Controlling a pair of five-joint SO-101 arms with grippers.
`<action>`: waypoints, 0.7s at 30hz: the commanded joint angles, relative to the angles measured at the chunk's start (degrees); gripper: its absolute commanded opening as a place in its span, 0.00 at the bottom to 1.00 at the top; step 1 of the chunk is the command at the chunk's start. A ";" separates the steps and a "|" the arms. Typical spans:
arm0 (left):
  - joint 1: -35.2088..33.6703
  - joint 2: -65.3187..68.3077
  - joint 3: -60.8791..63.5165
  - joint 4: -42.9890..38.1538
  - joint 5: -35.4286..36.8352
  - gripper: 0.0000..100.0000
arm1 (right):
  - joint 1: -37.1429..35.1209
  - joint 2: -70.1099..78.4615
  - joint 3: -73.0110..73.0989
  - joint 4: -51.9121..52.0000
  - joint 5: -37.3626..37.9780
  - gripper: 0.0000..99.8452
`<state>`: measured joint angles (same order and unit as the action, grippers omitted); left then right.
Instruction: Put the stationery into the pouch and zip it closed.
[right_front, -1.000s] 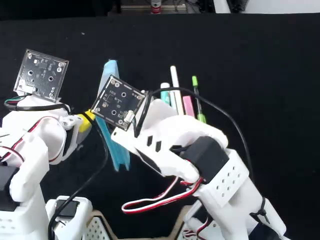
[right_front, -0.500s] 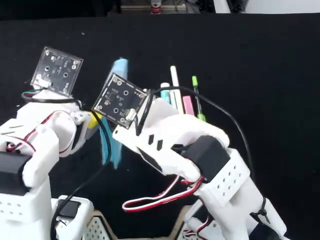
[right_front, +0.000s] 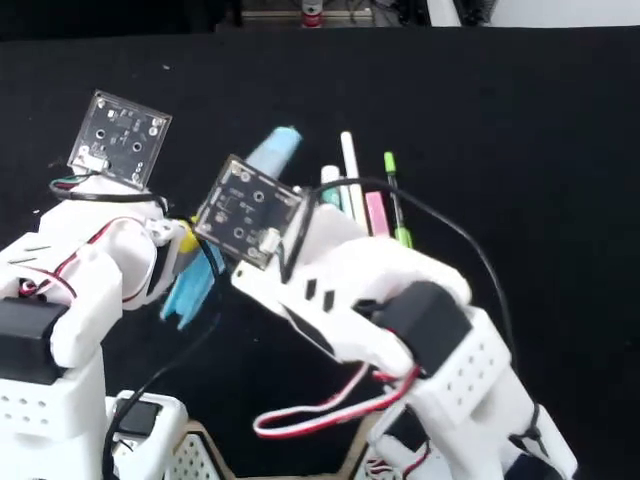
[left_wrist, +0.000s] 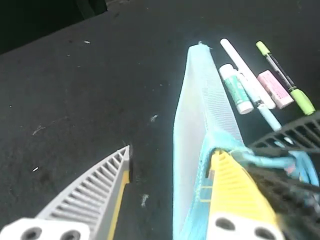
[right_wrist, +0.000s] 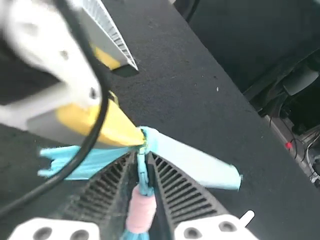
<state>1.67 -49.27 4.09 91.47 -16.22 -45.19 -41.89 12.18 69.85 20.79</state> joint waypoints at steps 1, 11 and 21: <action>-0.66 -0.26 -0.48 -0.97 0.18 0.25 | -0.62 -3.47 -0.22 0.97 0.09 0.01; -0.92 -0.53 -0.92 0.35 2.99 0.25 | -0.26 -3.65 2.24 1.23 0.18 0.01; -0.92 0.00 -3.74 1.85 3.34 0.25 | -0.35 -3.56 2.33 2.64 0.18 0.01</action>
<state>1.32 -49.27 3.21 94.37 -13.41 -45.36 -44.26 14.99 71.43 20.79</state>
